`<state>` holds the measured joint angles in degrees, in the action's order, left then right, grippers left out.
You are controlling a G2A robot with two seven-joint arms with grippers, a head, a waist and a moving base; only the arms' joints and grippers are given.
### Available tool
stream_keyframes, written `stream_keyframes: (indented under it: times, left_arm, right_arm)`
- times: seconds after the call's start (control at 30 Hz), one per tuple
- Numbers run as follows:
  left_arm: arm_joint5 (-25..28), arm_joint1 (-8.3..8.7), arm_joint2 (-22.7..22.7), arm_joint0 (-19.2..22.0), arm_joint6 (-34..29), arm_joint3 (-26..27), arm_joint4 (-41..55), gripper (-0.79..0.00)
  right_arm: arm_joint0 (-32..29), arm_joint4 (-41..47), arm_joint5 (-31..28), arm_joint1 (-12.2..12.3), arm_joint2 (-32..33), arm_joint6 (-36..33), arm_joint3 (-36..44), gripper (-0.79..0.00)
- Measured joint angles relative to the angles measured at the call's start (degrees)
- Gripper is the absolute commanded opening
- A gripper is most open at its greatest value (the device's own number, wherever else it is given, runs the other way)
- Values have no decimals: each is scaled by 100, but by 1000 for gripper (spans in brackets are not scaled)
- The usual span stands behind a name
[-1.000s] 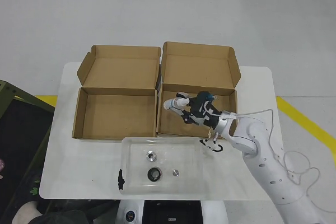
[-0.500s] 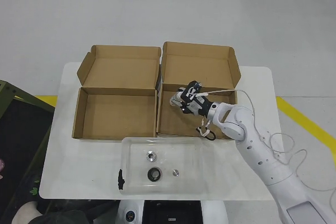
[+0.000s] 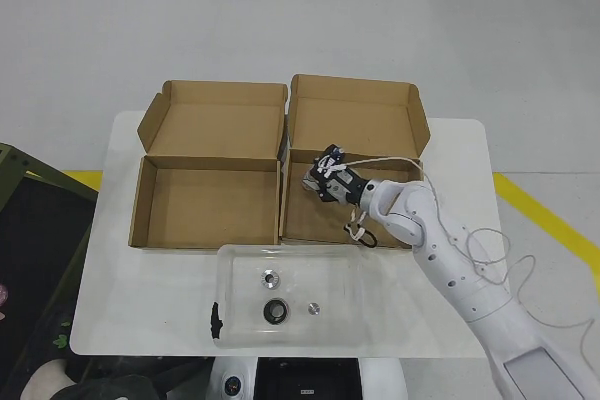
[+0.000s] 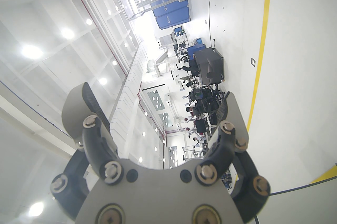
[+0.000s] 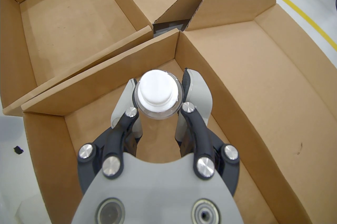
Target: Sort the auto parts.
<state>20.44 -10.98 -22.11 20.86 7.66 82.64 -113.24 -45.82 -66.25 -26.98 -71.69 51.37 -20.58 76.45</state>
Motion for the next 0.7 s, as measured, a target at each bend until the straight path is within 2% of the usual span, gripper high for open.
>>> stream_keyframes:
  times: [0.3,0.33,0.37,0.43,0.7]
  left_arm:
    - [0,0,0,0,0,0,0,0]
    - [0,0,0,0,0,0,0,0]
    - [0,0,0,0,0,0,0,0]
    - [0,0,0,0,0,0,0,0]
    - [0,0,0,0,0,0,0,0]
  right_arm:
    - [72,94,-16,-59,-27,-36,-112,-397]
    - [67,122,-34,-60,-12,-12,-107,-360]
    - [54,150,-67,-57,19,25,-89,-268]
    - [17,203,-142,-48,73,94,-26,-197]
    - [-245,110,-378,44,358,118,720,-132]
